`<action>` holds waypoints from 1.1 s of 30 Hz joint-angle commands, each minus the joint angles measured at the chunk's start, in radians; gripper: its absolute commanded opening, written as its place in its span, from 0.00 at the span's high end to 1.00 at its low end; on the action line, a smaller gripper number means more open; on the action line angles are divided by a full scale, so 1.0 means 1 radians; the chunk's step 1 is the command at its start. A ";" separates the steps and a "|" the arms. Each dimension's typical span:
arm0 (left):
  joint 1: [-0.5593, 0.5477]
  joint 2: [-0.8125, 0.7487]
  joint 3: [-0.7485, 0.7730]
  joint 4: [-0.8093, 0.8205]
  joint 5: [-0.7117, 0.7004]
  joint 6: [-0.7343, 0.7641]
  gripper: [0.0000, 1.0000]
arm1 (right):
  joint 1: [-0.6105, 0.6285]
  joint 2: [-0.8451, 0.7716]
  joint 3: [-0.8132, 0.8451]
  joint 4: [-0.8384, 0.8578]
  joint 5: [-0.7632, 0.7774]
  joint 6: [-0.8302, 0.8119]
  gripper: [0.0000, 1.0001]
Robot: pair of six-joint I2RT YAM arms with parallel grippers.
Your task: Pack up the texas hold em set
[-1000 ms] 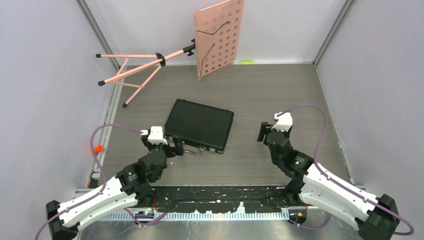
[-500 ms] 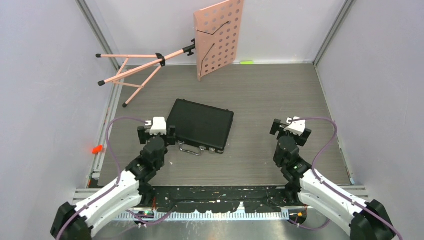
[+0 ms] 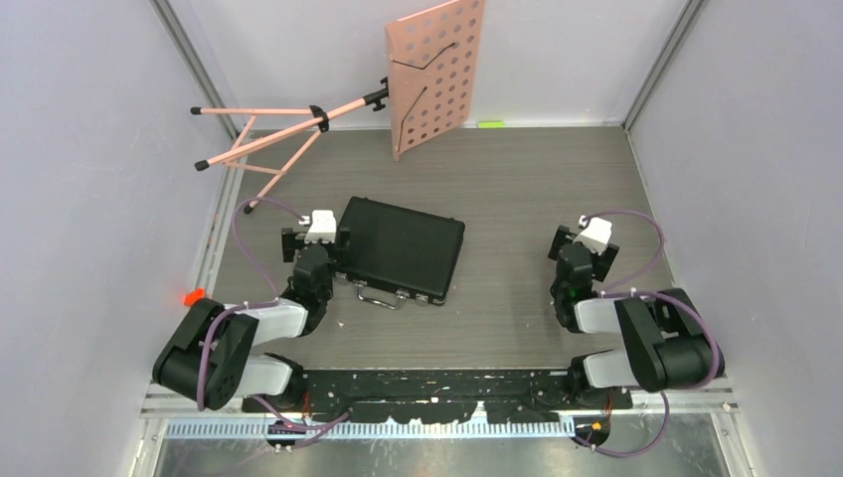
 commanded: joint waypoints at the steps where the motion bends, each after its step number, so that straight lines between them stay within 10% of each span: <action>1: 0.055 0.065 0.050 0.055 0.080 0.032 0.00 | -0.020 0.119 0.040 0.297 -0.045 0.002 0.17; 4: 0.110 0.073 0.077 0.008 0.145 0.010 0.02 | -0.021 0.225 0.005 0.489 -0.021 -0.024 0.16; 12: 0.133 0.058 -0.015 0.145 0.266 0.048 0.02 | -0.087 0.242 0.101 0.251 -0.177 0.013 0.00; 17: 0.173 0.335 -0.080 0.580 0.303 0.063 0.03 | -0.085 0.258 0.119 0.262 -0.205 0.000 0.00; 23: 0.239 0.263 0.033 0.270 0.388 0.001 0.16 | -0.090 0.247 0.126 0.229 -0.209 0.010 0.00; 25: 0.239 0.263 0.036 0.264 0.352 -0.015 0.01 | -0.090 0.253 0.124 0.245 -0.210 0.007 0.00; 33: 0.252 0.263 0.074 0.193 0.342 -0.032 0.00 | -0.092 0.253 0.126 0.240 -0.211 0.008 0.00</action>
